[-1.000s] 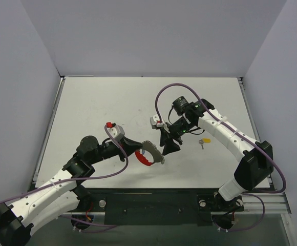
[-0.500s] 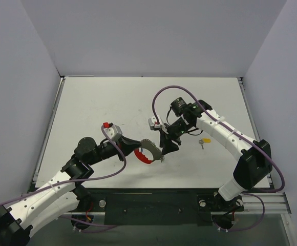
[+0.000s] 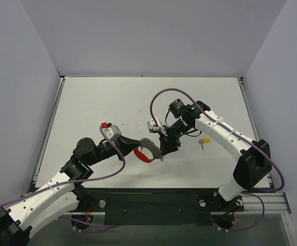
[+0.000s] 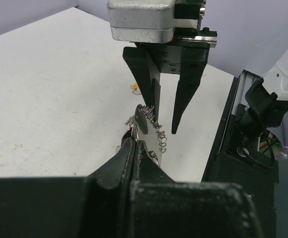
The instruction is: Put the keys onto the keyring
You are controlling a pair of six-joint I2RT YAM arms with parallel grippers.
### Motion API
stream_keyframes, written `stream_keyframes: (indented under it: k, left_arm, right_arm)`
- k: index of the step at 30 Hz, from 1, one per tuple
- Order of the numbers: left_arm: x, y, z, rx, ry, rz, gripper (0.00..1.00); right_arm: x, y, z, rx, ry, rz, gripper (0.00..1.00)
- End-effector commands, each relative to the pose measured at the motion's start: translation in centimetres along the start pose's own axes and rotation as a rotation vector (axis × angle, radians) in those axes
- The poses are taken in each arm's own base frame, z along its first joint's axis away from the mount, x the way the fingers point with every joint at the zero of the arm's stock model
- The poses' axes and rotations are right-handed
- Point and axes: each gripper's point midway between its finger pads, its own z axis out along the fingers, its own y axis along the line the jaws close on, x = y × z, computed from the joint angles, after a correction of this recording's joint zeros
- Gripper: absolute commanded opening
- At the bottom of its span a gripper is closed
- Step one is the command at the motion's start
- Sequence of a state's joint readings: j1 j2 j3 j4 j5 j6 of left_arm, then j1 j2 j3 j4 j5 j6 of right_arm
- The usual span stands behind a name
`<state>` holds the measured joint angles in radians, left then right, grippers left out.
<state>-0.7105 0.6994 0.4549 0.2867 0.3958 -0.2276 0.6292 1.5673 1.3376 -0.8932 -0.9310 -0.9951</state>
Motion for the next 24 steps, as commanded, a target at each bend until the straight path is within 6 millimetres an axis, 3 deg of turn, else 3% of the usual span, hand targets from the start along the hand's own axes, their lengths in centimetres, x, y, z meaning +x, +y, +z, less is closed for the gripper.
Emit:
stream_keyframes:
  k: [1, 9, 24]
  left_arm:
    - [-2.1, -0.3, 0.0, 0.005, -0.073, 0.013, 0.0]
    - [-1.4, -0.1, -0.1, -0.003, -0.054, 0.001, 0.0]
    - [-0.2, 0.6, 0.3, -0.021, -0.054, -0.151, 0.0]
  right_arm:
    - [0.1, 0.4, 0.1, -0.016, 0.006, 0.027, 0.22]
    - [-0.2, 0.2, -0.5, 0.007, -0.003, 0.027, 0.0]
    - [-0.1, 0.3, -1.1, 0.038, 0.016, -0.042, 0.0]
